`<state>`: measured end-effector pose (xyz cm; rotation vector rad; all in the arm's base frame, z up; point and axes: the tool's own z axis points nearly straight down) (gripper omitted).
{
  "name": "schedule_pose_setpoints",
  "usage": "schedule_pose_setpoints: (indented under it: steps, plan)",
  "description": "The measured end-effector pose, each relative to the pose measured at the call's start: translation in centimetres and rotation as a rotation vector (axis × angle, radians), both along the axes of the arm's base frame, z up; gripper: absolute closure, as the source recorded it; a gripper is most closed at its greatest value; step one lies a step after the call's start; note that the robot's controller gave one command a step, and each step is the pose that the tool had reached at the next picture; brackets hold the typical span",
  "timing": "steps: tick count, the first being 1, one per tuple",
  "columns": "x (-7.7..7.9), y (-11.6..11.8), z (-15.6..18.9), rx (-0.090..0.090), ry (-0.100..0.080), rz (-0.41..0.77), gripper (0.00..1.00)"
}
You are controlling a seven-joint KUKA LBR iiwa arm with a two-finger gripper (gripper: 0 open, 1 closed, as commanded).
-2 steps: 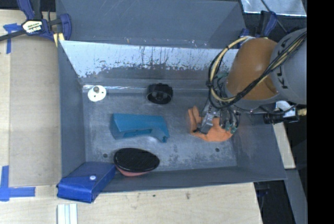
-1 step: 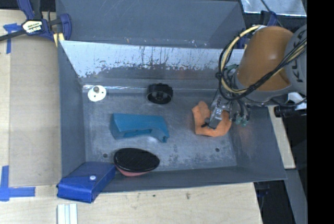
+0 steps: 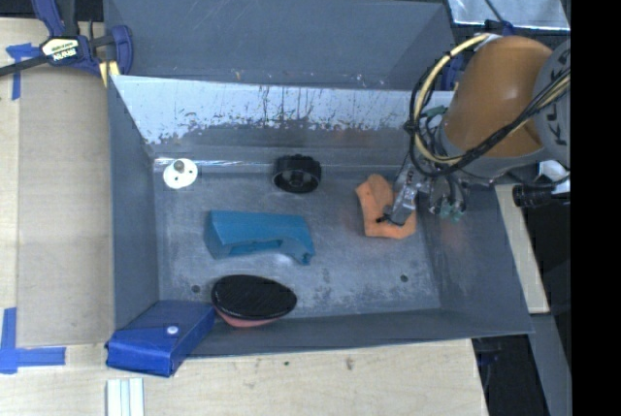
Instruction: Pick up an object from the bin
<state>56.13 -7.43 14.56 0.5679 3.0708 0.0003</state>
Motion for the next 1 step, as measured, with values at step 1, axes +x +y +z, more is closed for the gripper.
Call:
schedule_pose_setpoints:
  steps: [1]
  plan:
    - [-0.63, -0.09, 1.22, 0.005, 0.029, -0.005, 1.00]
